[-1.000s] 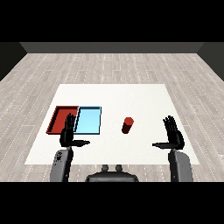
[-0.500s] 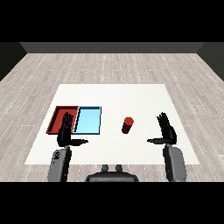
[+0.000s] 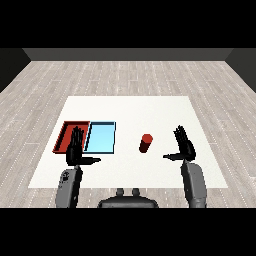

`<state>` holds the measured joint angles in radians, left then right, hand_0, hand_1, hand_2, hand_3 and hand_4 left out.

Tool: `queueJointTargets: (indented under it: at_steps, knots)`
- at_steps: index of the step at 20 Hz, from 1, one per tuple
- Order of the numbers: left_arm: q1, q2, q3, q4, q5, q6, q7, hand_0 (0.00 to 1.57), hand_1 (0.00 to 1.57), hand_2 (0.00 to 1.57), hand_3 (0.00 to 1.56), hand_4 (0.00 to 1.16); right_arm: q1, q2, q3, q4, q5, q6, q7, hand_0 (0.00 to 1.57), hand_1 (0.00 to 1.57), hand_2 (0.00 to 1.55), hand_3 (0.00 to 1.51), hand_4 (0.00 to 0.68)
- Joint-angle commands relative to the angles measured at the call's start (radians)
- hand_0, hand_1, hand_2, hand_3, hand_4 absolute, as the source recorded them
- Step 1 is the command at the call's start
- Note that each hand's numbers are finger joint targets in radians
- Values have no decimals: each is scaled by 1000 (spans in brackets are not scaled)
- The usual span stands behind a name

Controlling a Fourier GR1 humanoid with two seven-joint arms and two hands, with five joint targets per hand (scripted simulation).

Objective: Pick the red can and put it in the red box

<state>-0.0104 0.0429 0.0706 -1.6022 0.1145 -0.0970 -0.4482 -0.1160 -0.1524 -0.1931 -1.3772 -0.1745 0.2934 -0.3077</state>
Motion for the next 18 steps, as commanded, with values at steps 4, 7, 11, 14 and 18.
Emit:
queueJointTargets:
  at_steps: [4, 7, 11, 14, 18]
  knots:
    - [33, 31, 12, -69, 22, -21, 45, 0, 0, 0, 0, 0, -68, 80, 53, 47, -5, -56, 52, 0, 0, 0, 0, 0]
    - [33, -41, -50, 12, -61, 41, -63, 0, 0, 0, 0, 0, -37, 50, 26, 110, -43, 13, -5, 0, 0, 0, 0, 0]
    - [72, 15, 4, -65, 18, -15, 20, 0, 0, 0, 0, 0, -50, 78, 42, 191, -13, -21, -68, 0, 0, 0, 0, 0]
    - [28, -18, -25, -8, -35, 26, -28, 0, 0, 0, 0, 0, -61, 137, 91, 195, 10, -72, -64, 0, 0, 0, 0, 0]
    - [70, 11, -3, -91, 22, -12, 44, 0, 0, 0, 0, 0, -114, 112, 62, 265, -25, -51, -63, 0, 0, 0, 0, 0]
